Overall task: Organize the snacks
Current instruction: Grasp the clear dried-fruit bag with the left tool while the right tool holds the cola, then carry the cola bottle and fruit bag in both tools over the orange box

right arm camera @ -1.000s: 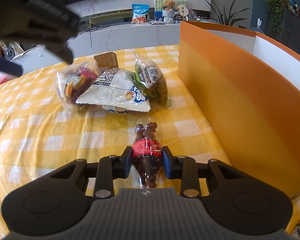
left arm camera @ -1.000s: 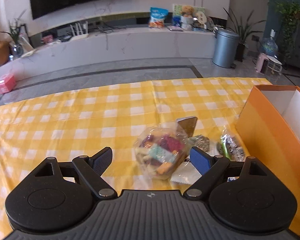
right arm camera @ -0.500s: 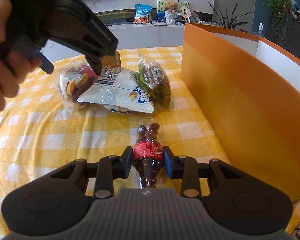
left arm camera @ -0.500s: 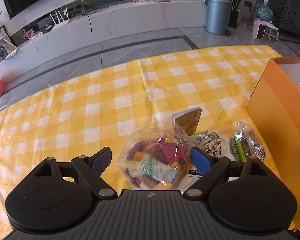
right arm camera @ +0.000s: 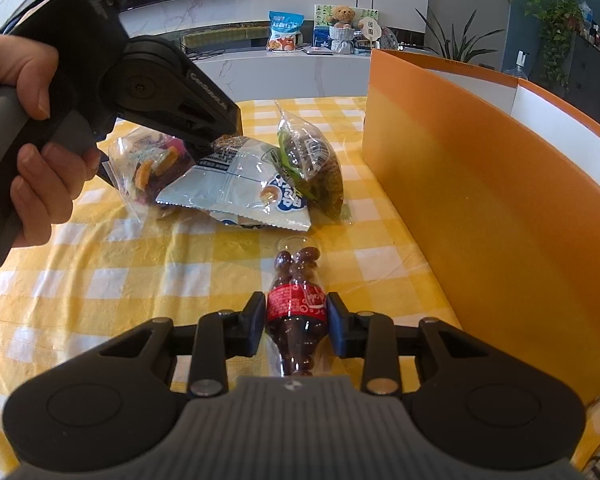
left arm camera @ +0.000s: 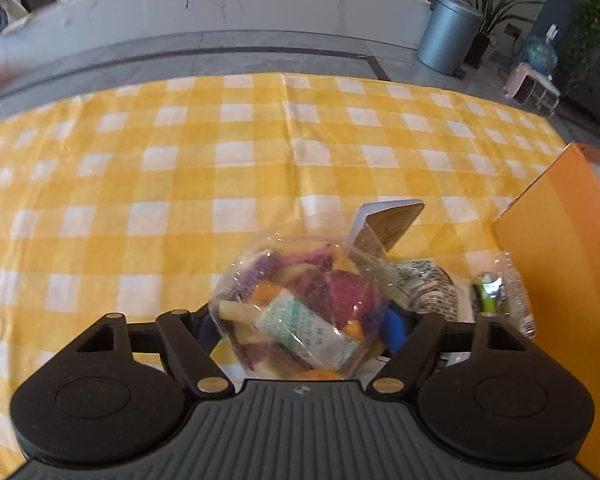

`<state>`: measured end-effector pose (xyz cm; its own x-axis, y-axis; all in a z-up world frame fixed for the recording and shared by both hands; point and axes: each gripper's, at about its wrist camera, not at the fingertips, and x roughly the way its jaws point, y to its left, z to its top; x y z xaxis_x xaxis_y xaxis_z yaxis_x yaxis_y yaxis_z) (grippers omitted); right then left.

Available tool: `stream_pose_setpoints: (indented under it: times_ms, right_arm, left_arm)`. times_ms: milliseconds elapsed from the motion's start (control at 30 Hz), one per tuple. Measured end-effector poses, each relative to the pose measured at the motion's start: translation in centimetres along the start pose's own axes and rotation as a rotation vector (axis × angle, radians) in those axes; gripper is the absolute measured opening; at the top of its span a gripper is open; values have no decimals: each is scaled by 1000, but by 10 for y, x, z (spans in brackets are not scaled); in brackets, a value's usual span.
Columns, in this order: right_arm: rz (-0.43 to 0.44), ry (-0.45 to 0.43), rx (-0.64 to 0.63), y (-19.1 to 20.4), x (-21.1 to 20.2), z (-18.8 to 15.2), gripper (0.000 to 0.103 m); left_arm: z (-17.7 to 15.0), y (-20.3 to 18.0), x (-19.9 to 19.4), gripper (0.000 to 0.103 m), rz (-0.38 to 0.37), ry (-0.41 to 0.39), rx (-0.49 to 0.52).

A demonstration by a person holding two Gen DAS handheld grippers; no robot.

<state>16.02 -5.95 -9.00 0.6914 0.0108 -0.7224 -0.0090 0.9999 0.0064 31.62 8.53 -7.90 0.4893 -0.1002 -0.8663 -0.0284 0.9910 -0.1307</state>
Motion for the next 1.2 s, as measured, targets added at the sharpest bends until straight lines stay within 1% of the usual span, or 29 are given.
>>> stream_pose_setpoints:
  times_ms: [67, 100, 300, 433, 633, 700, 833, 967, 1033, 1100, 1200]
  right_arm:
    - [3, -3, 7, -1, 0, -1, 33]
    - [2, -4, 5, -1, 0, -1, 33]
    - [7, -2, 14, -4, -1, 0, 30]
    - [15, 1, 33, -7, -2, 0, 30]
    - [15, 9, 41, -8, -2, 1, 30]
    - [10, 10, 39, -7, -3, 0, 30]
    - [-9, -5, 40, -7, -9, -1, 30]
    - [-21, -65, 40, -8, -23, 0, 30]
    - [-21, -96, 35, -8, -30, 2, 30]
    - [-1, -100, 7, -6, -36, 4, 30]
    - [49, -114, 26, -8, -48, 11, 30]
  left_arm:
    - [-2, 0, -3, 78, 28, -4, 10]
    - [-4, 0, -6, 78, 38, -8, 13]
    - [-23, 10, -30, 78, 62, -47, 1]
    - [-44, 19, -50, 78, 114, -65, -17]
    - [-75, 24, -76, 78, 120, -128, -72]
    - [-83, 23, -85, 78, 92, -155, -91]
    - [-98, 22, -102, 78, -9, -218, -154]
    - [-106, 18, -114, 78, -67, -276, -202]
    - [-108, 13, -119, 78, -94, -282, -217]
    - [-109, 9, -128, 78, -127, -293, -205]
    - [-107, -2, -144, 78, -154, -329, -172]
